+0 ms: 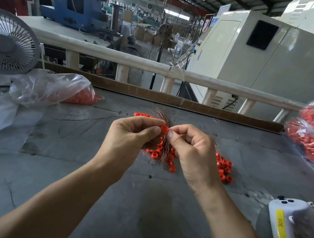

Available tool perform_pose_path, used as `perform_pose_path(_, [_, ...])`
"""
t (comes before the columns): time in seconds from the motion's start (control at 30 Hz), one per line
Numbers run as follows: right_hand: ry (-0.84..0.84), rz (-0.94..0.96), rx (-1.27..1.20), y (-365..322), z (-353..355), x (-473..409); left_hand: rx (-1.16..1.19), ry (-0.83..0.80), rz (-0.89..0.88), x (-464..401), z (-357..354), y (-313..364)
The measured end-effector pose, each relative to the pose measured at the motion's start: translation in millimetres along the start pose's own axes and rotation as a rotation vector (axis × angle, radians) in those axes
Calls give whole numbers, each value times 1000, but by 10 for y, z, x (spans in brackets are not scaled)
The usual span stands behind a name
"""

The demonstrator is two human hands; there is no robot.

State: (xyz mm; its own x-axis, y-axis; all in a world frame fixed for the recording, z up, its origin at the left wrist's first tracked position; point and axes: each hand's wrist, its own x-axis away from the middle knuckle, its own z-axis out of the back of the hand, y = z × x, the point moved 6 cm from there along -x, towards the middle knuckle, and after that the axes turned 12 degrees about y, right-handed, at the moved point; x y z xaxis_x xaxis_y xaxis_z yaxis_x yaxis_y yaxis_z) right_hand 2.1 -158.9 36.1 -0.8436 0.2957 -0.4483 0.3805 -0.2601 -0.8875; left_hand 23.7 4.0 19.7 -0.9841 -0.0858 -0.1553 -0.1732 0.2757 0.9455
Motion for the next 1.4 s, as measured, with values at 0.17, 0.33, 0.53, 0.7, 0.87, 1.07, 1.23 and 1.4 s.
perform_pose_path(0.17, [-13, -7, -8, 6, -14, -2, 0, 1, 16, -19, 3, -17])
perform_pose_path(0.33, [-41, -18, -39, 19, -43, -2, -1, -16, 62, -49, 24, -43])
perform_pose_path(0.53, [-81, -75, -42, 63, -75, 8, -2, -27, 95, -57, 28, -52])
perform_pose_path(0.7, [-130, -172, -88, 93, -119, 37, 1, -19, 80, -43, 31, -18])
perform_pose_path(0.87, [-196, -193, -64, 117, -154, 69, 23, -32, 96, -29, 19, -8])
perform_pose_path(1.07, [-241, -202, -19, 183, -151, 38, 49, -42, 125, -50, 22, -43])
perform_pose_path(1.23, [149, -114, 372, 319, 295, -227, 53, 25, 121, -82, 86, -69])
perform_pose_path(1.4, [121, -166, 715, 468, 543, -322, 18, 94, 121, -98, 133, -90])
